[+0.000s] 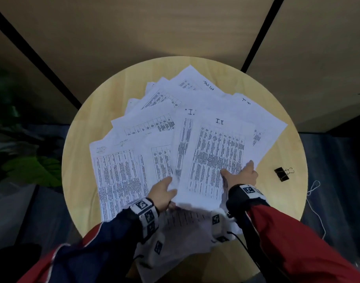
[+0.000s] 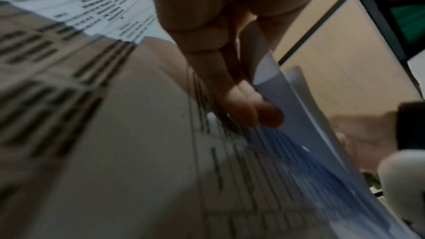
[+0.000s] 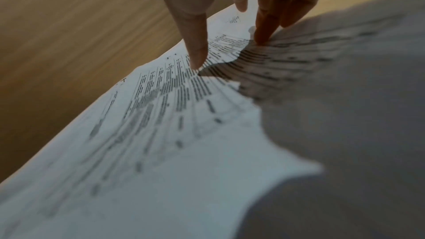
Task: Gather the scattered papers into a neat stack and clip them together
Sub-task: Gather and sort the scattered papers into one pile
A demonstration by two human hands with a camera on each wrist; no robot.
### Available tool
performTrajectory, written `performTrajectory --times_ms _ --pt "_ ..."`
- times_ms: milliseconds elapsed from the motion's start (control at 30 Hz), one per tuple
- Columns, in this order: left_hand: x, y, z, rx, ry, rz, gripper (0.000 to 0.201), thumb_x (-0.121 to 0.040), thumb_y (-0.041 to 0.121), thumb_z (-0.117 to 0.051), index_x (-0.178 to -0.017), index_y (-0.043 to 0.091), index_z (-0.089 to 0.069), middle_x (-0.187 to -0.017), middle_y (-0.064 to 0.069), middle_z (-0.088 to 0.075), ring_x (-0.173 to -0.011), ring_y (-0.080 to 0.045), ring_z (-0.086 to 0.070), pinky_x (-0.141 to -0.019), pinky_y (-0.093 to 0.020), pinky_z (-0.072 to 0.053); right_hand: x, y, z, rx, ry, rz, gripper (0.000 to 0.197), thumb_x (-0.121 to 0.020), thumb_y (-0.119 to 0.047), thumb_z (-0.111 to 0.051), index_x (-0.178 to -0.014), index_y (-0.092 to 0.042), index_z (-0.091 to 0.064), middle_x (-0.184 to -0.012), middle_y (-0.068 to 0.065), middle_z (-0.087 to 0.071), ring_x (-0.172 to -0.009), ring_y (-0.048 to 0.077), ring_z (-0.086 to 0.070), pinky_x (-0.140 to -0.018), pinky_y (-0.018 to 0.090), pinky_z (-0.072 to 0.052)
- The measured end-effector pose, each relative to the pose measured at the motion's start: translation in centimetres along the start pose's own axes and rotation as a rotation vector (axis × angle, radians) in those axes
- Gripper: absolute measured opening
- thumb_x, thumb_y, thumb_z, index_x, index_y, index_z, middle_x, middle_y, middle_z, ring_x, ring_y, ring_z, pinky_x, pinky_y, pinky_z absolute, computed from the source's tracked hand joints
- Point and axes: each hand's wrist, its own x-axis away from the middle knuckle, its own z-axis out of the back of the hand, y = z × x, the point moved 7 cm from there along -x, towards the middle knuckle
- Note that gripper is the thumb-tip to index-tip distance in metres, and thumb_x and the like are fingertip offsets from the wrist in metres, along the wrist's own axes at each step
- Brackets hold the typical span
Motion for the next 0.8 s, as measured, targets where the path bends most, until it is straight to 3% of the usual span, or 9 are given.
performTrajectory --times_ms 133,200,267,367,467,567,667,733,800 --pt "1.3 -0.3 1.2 -0.250 0.089 0.019 0.025 -0.062 0.042 -0.050 -0.066 0.017 -0.050 -0.078 -0.002 -0.051 -0.073 -0.019 -0.048 -0.064 -0.025 -0.035 0.0 -0.7 -0.7 0.262 -0.132 -0.009 0.091 -0.072 -0.047 -0.072 -0.141 -0.015 -0.023 -0.137 0.018 -0.033 -0.123 0.038 -0.039 -0.097 0.046 -0.039" --pt "1.9 -0.2 3.9 -0.198 0.355 0.007 0.038 -0.068 0.053 -0.059 -0.091 0.023 -0.062 -0.106 -0.005 -0.054 -0.101 -0.023 -0.051 -0.087 -0.033 -0.044 0.4 -1.0 -0.8 0.377 -0.110 0.040 0.088 -0.069 -0.051 -0.072 -0.138 -0.019 -0.029 -0.138 0.015 -0.029 -0.125 0.036 -0.031 -0.100 0.045 -0.034" --pt "2.6 -0.5 6.2 -0.032 0.547 0.104 0.065 -0.075 0.048 -0.066 -0.128 0.017 -0.046 -0.133 -0.010 -0.041 -0.124 -0.027 -0.040 -0.104 -0.039 -0.036 0.8 -1.4 -1.4 0.428 -0.113 0.126 0.096 -0.067 -0.055 -0.072 -0.143 -0.025 -0.021 -0.149 0.014 -0.015 -0.134 0.038 -0.019 -0.107 0.050 -0.027" --pt "2.0 -0.9 7.0 0.300 0.493 0.245 0.073 -0.082 0.041 -0.063 -0.138 0.007 -0.030 -0.139 -0.016 -0.042 -0.118 -0.027 -0.047 -0.095 -0.035 -0.038 1.7 -1.8 -2.6 0.511 -0.227 0.233 0.099 -0.069 -0.057 -0.069 -0.145 -0.036 -0.011 -0.157 0.008 0.002 -0.142 0.039 -0.002 -0.112 0.056 -0.019" --pt "0.9 -0.3 7.5 0.312 0.436 0.229 0.081 -0.082 0.046 -0.060 -0.142 0.003 -0.025 -0.147 -0.015 -0.035 -0.131 -0.030 -0.039 -0.099 -0.035 -0.035 2.2 -3.3 -2.3 0.439 -0.216 0.382 0.079 -0.070 -0.052 -0.070 -0.138 -0.036 -0.033 -0.153 0.004 -0.018 -0.137 0.034 -0.020 -0.108 0.051 -0.028" --pt "0.2 -0.1 7.8 0.333 0.421 0.226 0.096 -0.079 0.049 -0.063 -0.147 0.007 -0.010 -0.156 -0.013 -0.016 -0.142 -0.030 -0.022 -0.110 -0.042 -0.027 0.8 -3.3 -0.5 0.166 -0.078 0.231 0.080 -0.072 -0.042 -0.072 -0.139 -0.024 -0.034 -0.147 0.010 -0.028 -0.131 0.034 -0.032 -0.104 0.046 -0.033" --pt "-0.1 0.2 7.6 0.344 0.407 0.216 0.097 -0.078 0.049 -0.063 -0.147 0.007 -0.009 -0.149 -0.014 -0.032 -0.131 -0.020 -0.044 -0.097 -0.031 -0.040 -0.7 -2.6 -1.0 0.024 -0.136 0.091 0.086 -0.071 -0.035 -0.076 -0.141 -0.014 -0.031 -0.141 0.015 -0.041 -0.125 0.035 -0.043 -0.102 0.044 -0.041" --pt "0.0 0.5 7.4 0.361 0.403 0.192 0.100 -0.071 0.055 -0.068 -0.143 0.002 -0.022 -0.114 -0.011 -0.058 -0.088 -0.005 -0.066 -0.071 -0.018 -0.047 -0.4 -3.0 -2.1 -0.028 -0.217 0.164 0.066 -0.074 -0.024 -0.074 -0.131 -0.010 -0.044 -0.124 0.014 -0.058 -0.105 0.029 -0.057 -0.088 0.035 -0.047" --pt "-0.3 -0.1 7.1 0.421 0.404 0.176 0.085 -0.069 0.044 -0.074 -0.134 0.001 -0.039 -0.117 -0.009 -0.059 -0.097 -0.017 -0.063 -0.079 -0.025 -0.047 0.4 -3.1 -3.1 -0.019 -0.291 0.233 0.043 -0.078 -0.015 -0.070 -0.118 -0.008 -0.053 -0.099 0.012 -0.063 -0.088 0.026 -0.056 -0.077 0.031 -0.044"
